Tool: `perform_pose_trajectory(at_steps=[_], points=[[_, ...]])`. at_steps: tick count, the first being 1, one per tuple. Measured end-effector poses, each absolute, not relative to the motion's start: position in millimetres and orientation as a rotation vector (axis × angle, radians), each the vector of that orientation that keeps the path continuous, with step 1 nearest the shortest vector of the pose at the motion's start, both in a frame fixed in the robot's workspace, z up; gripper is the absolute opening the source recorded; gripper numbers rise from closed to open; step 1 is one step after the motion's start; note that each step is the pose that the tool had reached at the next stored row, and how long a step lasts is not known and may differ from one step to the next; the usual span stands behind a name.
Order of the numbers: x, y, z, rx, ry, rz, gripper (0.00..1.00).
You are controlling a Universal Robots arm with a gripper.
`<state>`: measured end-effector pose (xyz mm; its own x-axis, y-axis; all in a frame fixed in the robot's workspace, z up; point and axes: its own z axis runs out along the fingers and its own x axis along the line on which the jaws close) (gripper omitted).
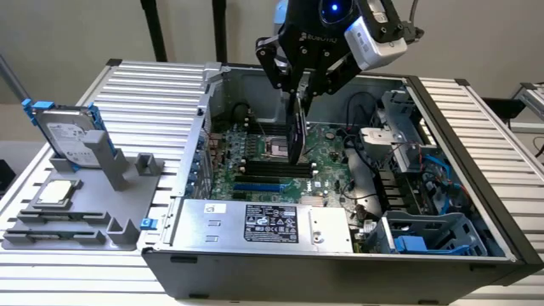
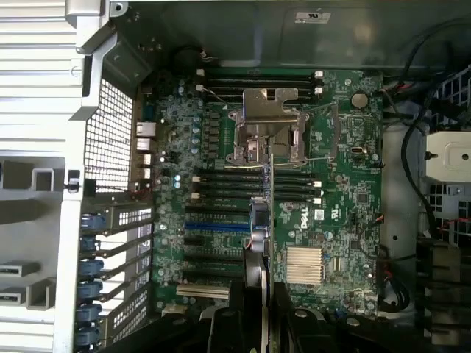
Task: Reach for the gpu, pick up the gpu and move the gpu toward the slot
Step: 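Pick up the gpu and move the gpu toward the slot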
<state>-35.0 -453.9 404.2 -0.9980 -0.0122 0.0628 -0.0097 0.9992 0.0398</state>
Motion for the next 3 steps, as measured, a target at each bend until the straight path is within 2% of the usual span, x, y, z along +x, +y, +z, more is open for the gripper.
perform_pose_trajectory(at_steps=[3], points=[[-35.0,-453.9,404.2,0.017,-3.078,-0.061,0.26]])
